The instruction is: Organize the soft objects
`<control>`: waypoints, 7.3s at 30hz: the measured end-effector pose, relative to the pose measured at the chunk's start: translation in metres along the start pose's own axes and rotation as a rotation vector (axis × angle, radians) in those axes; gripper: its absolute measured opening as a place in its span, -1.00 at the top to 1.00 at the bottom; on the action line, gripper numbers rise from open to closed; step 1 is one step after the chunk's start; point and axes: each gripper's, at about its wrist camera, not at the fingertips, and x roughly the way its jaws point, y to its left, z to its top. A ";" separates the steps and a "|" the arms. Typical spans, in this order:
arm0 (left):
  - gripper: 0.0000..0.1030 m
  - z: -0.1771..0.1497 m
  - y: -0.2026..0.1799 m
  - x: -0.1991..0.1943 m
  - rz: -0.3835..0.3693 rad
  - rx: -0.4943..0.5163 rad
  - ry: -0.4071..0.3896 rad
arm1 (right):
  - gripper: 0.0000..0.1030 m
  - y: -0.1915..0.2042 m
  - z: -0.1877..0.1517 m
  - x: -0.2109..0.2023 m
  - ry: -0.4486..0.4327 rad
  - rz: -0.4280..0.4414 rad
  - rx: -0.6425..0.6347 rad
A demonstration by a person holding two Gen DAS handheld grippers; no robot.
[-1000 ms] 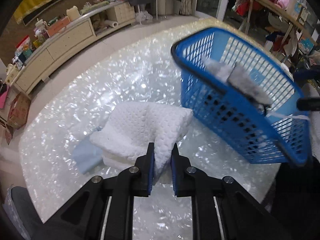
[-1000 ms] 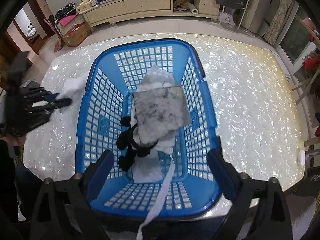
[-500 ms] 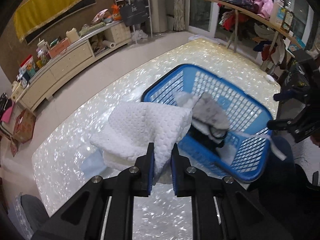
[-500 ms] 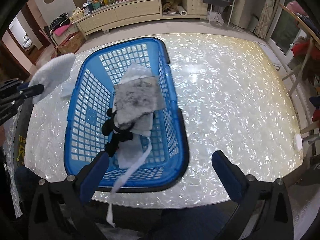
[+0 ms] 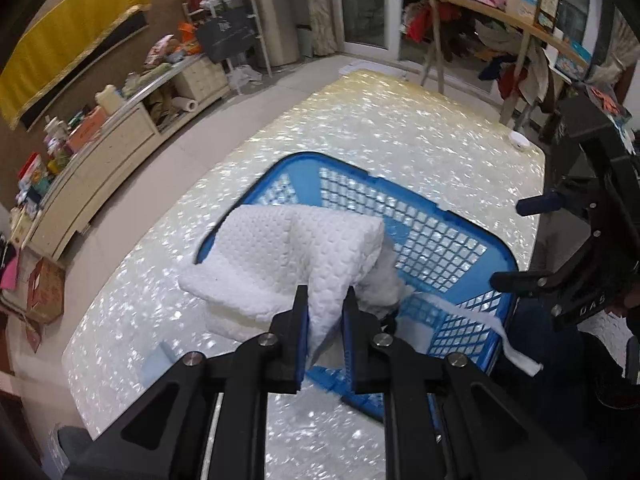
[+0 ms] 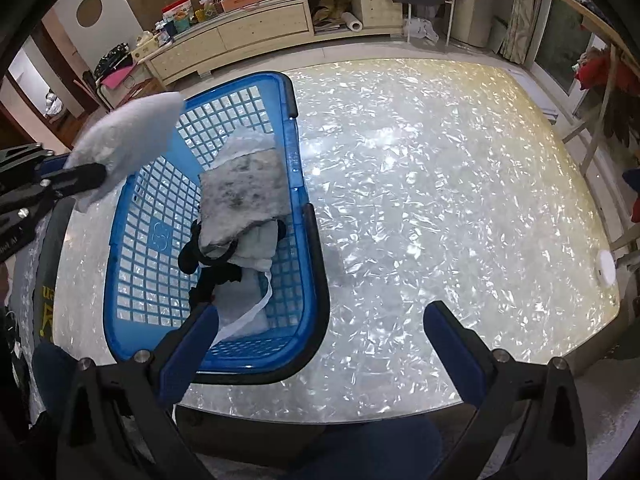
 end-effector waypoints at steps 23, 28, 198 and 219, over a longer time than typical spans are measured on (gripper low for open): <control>0.71 0.020 -0.049 0.114 -0.092 0.113 0.183 | -0.99 -0.025 0.003 0.033 0.036 0.080 0.027; 0.58 0.023 -0.051 0.113 -0.092 0.107 0.185 | -0.99 -0.024 0.001 0.027 0.026 0.086 0.031; -1.00 -0.065 0.065 0.047 -0.060 -0.362 0.072 | 0.86 0.083 0.060 0.089 0.088 -0.001 -0.063; -1.00 -0.109 0.038 -0.053 0.026 -0.432 -0.250 | -1.00 0.111 -0.022 -0.034 -0.323 -0.091 -0.084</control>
